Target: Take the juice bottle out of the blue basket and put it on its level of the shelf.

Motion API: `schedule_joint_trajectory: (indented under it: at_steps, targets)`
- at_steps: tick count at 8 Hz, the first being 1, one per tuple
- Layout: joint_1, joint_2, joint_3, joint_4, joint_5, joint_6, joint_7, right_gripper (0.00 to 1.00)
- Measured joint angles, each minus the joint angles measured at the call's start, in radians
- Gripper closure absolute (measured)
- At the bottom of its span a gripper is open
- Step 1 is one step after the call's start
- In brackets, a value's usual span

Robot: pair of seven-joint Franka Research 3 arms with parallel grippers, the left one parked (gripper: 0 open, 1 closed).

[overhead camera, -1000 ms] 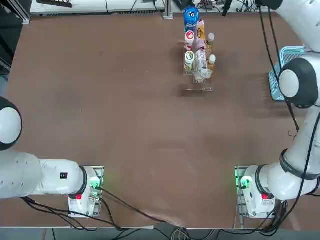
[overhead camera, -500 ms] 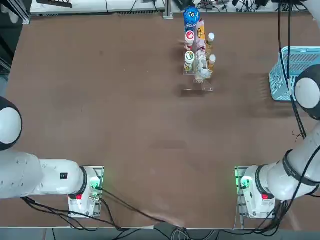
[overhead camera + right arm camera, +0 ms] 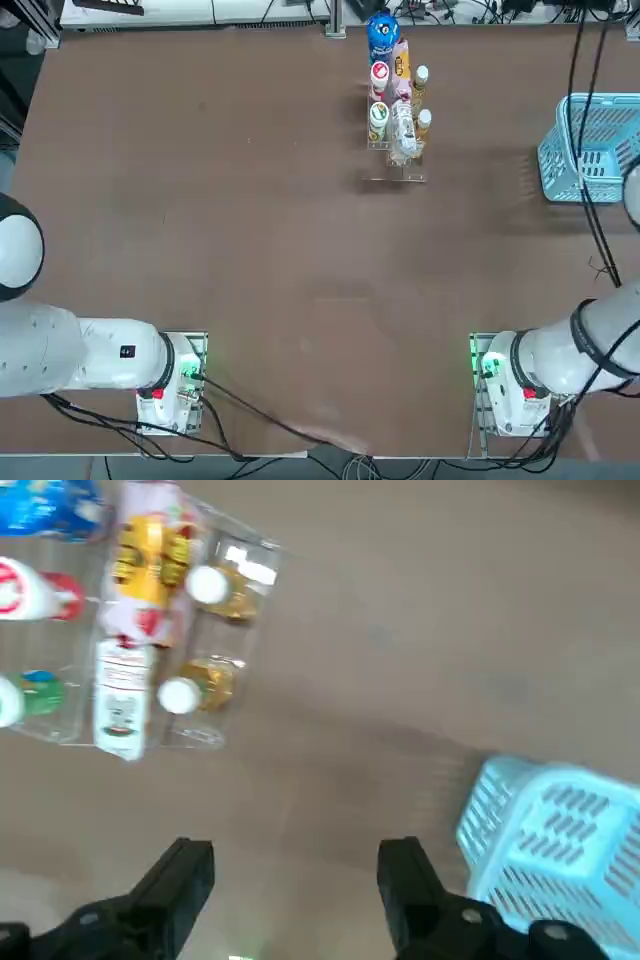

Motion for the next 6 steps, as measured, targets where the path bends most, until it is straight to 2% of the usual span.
schedule_joint_trajectory:
  at_steps: [1, 3, 4, 6]
  targets:
    - [-0.058, -0.051, -0.003, -0.058, 0.013, 0.012, 0.01, 0.0]
    - [-0.142, -0.165, -0.004, -0.219, 0.052, 0.105, 0.022, 0.0]
    - [-0.154, -0.217, -0.004, -0.299, 0.054, 0.143, 0.04, 0.0]
    - [-0.154, -0.289, 0.003, -0.391, 0.053, 0.161, 0.111, 0.0]
